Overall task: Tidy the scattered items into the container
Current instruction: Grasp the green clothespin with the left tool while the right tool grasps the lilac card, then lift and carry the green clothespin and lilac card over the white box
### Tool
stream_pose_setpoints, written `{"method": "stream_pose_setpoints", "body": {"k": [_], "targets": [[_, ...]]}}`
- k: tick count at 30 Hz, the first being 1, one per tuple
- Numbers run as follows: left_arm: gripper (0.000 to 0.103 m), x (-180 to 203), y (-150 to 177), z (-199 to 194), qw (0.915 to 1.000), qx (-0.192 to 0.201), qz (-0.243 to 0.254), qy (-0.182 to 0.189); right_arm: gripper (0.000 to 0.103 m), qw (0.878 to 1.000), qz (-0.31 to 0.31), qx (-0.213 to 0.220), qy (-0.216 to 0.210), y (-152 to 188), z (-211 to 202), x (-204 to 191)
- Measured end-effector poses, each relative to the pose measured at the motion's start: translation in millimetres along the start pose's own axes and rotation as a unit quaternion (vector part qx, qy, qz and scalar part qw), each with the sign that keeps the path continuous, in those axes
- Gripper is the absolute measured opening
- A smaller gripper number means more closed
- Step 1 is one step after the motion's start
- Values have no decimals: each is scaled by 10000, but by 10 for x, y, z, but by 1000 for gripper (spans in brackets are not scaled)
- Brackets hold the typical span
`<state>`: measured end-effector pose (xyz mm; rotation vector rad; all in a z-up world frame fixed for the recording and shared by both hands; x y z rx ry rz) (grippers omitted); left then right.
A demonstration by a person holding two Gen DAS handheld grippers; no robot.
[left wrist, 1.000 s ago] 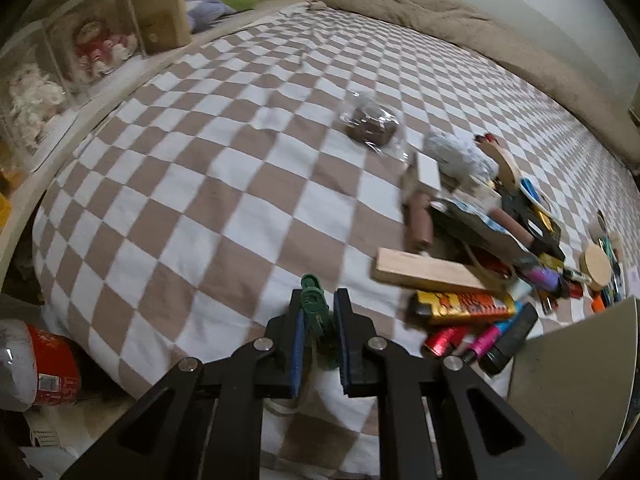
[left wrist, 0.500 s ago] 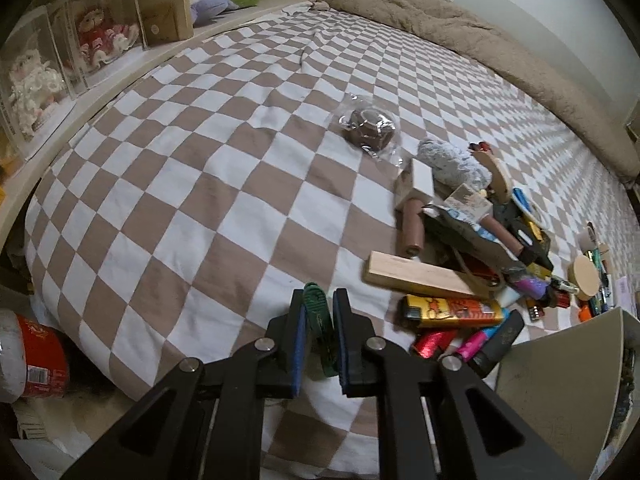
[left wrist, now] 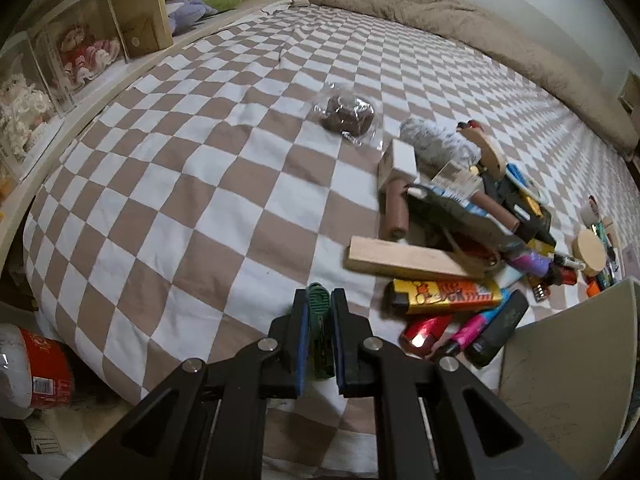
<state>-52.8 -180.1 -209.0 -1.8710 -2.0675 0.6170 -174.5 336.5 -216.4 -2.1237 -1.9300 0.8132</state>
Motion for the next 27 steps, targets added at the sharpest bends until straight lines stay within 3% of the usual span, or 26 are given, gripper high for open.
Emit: {"method": "stream_pose_setpoints", "body": {"k": [7,12,18,27], "targets": [[14,-18,71,55,9999,-78,35,-150,7,9997,227,50,-114,27,-75,111],[22,-42,127,60,9997,-176,29,-162,7,9933,962,149,-628,-6,-228,298],[21,0,156,46,9994,-197,151,-227,7,9806,1592,231,-1117,-30,-404,464],[18,52,-15,-177,9995,293,87,-45,7,9671,2034,288,-1502,-45,-541,534]]}}
Point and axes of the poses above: each gripper's, at about its wrist camera, not at the fingertips, and z roughly the way its jaws point, x to its right, y to its underside, the point moved 5 cm from there along z, roughly the way its jaws point, and after that the axes turned 13 degrees about z, right-handed, at the moved point
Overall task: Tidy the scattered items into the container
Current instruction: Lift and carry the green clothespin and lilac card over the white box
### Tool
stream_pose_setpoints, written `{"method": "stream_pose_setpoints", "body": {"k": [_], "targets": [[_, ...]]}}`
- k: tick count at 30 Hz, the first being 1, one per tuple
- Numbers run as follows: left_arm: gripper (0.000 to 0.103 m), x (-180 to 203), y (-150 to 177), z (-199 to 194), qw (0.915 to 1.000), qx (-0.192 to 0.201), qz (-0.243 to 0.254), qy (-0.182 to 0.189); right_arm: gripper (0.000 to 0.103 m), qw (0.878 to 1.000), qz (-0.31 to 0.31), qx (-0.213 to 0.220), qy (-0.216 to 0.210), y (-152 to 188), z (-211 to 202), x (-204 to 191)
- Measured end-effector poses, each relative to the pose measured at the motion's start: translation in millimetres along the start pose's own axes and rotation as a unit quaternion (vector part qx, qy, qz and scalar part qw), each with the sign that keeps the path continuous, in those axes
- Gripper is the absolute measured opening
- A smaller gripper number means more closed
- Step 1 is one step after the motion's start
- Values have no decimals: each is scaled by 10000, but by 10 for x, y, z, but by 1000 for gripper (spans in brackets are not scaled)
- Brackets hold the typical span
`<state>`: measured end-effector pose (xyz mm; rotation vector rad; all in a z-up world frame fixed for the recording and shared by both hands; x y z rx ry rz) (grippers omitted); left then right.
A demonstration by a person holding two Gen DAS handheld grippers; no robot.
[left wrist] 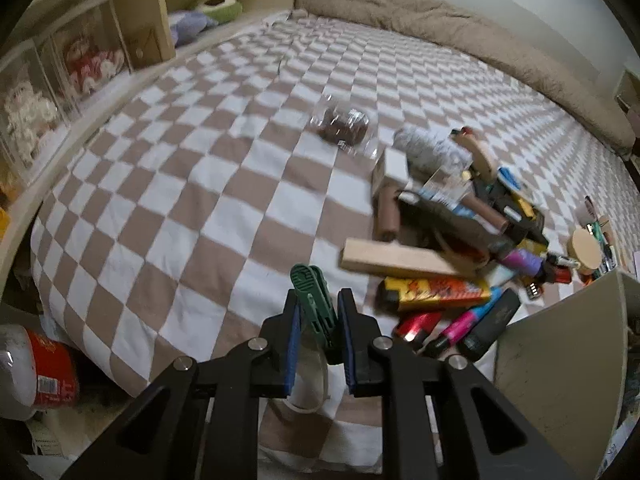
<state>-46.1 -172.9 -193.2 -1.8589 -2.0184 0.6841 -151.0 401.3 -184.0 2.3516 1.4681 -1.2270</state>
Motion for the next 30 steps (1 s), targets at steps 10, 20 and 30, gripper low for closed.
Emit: {"method": "stream_pose_setpoints", "body": {"k": [10,20,30], "targets": [[18,198,-298,-317,9975,571,223,349,7,9995,34,113,-306,75,-277,-166],[18,444,-477,-933,9867,1316,409,862,7,9963,-349,317,-716,201,-713,-662],[18,675,-625,-1504,9698,1986,646,1261,7,9877,-860,356,-1255,397,-1043,-1189]]}}
Point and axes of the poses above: each gripper's, at about its wrist camera, not at the fingertips, and z roughly the way its jaws point, x to its right, y to its underside, the point moved 5 cm from there along z, roughly the way its jaws point, and after that the axes turned 13 degrees about z, right-handed, at the moved point
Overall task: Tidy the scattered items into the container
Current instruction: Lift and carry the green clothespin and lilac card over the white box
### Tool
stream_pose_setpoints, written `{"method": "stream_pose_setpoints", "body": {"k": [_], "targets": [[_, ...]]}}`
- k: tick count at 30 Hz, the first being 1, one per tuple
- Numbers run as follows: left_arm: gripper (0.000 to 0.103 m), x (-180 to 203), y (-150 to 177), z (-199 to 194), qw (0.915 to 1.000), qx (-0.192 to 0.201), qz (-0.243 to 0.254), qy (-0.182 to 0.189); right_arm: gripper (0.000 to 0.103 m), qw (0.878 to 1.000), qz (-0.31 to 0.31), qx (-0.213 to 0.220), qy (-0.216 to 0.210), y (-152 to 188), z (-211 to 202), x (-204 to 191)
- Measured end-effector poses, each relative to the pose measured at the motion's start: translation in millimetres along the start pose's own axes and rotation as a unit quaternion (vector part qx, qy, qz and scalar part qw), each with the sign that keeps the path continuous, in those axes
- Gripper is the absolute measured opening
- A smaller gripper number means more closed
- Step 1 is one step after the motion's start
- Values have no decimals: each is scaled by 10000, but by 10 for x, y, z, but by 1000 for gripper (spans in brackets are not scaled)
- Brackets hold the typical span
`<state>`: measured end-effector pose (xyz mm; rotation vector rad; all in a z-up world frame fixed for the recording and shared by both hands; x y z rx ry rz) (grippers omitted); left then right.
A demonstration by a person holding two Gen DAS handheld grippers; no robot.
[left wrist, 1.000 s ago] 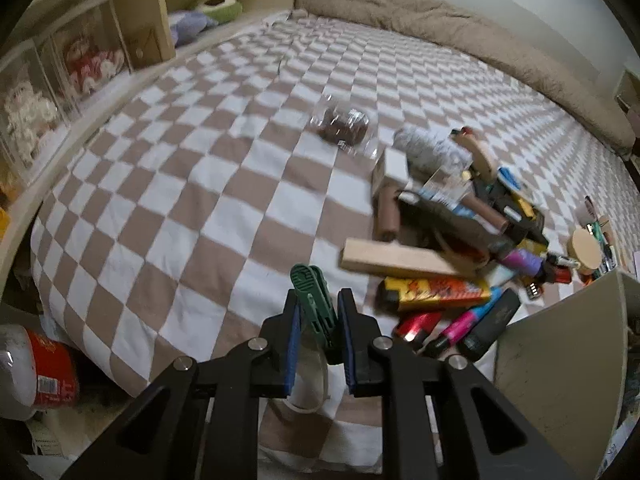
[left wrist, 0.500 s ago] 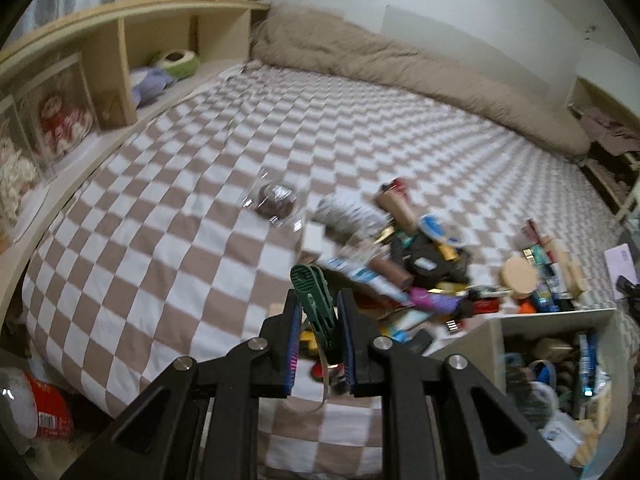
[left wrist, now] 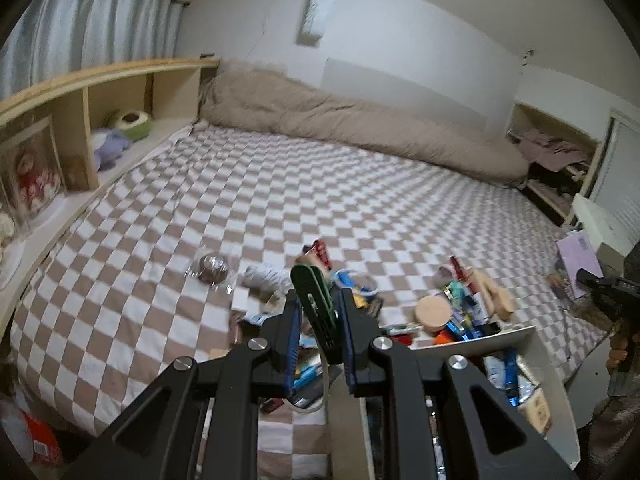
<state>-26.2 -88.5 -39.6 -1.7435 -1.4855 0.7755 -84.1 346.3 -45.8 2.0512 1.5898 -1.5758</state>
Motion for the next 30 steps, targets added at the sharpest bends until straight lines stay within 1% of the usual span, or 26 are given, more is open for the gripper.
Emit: {"method": "stream_pose_setpoints", "body": {"k": [8,13,15,18,22,25,30], "targets": [[18,175,-236,-277,9987,413,230,161,7,9993,-211,88,-303,15,-157,-289],[18,368,-350,-435,9963,658,422,372,7,9981,-318,92,-520,54,-226,-466],[18,451,-365,-467,9957,675,454,451,7,9975,-370,45,-607,107,-233,-522],[18,586,-345,-466,9946,597,548,654,7,9965,-437,-45,-706,192,-235,-594],[18,813,-209,-376,9922,335,737,945,7,9951,-515,-212,-818,300,-211,-665],[18,943,-71,-260,9905,75,853,1079,7,9943,-615,-359,-798,412,-168,-676],[18,1091,140,-31,9873,-419,975,1181,7,9935,-573,-668,-728,590,-57,-621]]}}
Point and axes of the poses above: each gripper's, at about its wrist camera, not at the fingertips, and z roughly the way its jaws point, x to its right, y to its underside, the point moved 5 cm from there along z, roughly the way its jaws point, and after that the axes turned 13 degrees about z, right-handed, at the moved point
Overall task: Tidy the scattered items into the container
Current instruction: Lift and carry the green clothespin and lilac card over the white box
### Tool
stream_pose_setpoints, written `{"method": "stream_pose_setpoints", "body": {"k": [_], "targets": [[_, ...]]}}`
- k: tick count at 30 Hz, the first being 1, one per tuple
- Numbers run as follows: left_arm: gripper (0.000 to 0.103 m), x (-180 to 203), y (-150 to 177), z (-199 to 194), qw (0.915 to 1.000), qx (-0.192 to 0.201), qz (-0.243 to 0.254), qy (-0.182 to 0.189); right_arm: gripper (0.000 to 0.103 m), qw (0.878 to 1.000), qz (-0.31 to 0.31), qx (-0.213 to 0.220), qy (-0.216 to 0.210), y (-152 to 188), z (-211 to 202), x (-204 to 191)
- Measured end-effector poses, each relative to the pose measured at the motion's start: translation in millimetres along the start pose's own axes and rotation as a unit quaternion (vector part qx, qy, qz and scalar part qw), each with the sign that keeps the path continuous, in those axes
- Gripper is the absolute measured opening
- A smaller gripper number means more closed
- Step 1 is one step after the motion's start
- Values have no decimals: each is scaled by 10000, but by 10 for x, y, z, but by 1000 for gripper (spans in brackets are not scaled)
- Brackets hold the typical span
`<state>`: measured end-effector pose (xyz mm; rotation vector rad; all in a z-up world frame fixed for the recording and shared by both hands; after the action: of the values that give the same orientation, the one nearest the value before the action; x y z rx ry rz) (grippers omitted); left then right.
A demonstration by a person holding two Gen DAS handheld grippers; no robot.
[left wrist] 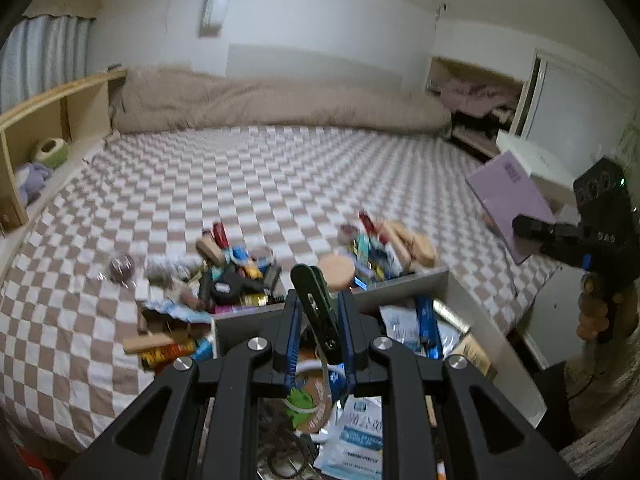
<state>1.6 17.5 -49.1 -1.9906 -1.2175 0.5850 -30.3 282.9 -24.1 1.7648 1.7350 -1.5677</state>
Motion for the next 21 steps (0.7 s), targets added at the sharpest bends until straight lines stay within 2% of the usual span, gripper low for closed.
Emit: {"method": "stream_pose_setpoints", "body": {"k": [12,21], "targets": [[18,224,479,450,9951,-918,259,249,7,9989,152,-399,198,226,197,131],[19,264,592,537,9920,-1166,354,317,7,9977,144,-619,257,336,313,139]]}}
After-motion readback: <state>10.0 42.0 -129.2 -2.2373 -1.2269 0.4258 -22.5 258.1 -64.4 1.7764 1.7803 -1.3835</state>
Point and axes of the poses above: each gripper's, at about its wrist camera, not at the fingertips, and z roughly the way its jaws point, x to its right, y to its underside, the point moved 5 cm from there along z, roughly the way its jaws point, and after that the axes turned 13 degrees about z, right-handed, at the moved point
